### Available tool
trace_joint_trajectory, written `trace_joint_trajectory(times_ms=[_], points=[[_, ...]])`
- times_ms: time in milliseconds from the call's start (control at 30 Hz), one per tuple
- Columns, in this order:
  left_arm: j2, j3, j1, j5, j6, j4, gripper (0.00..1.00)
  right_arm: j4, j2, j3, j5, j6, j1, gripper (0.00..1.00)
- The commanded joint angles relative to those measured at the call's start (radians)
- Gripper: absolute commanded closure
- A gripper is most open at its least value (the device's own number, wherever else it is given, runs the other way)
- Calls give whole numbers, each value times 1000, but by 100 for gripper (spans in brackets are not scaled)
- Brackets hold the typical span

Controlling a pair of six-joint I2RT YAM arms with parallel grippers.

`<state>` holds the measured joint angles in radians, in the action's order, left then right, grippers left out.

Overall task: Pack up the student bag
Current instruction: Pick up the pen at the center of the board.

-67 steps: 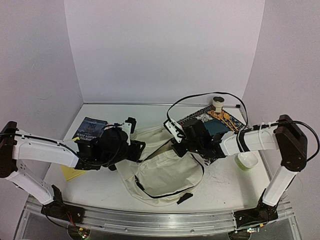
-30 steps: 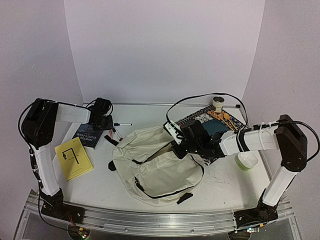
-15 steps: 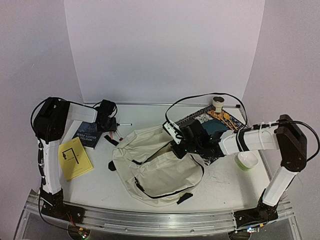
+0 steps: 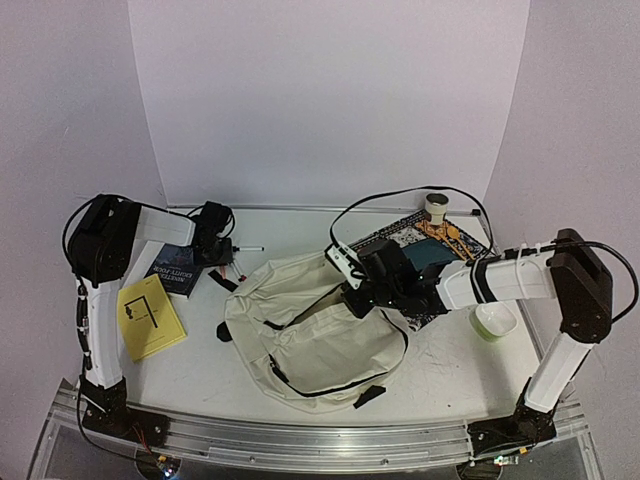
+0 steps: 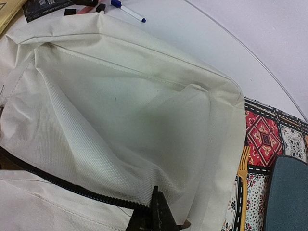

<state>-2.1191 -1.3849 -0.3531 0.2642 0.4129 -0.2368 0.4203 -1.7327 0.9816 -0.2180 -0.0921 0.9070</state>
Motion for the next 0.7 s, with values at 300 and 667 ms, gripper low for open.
trace_joint_trajectory(times_ms=[300, 667], points=[[-54, -12, 5, 13, -61, -60, 97, -7, -12, 51, -18, 7, 7, 100], [198, 44, 1, -105, -85, -54, 100, -20, -9, 74, -12, 7, 9, 100]])
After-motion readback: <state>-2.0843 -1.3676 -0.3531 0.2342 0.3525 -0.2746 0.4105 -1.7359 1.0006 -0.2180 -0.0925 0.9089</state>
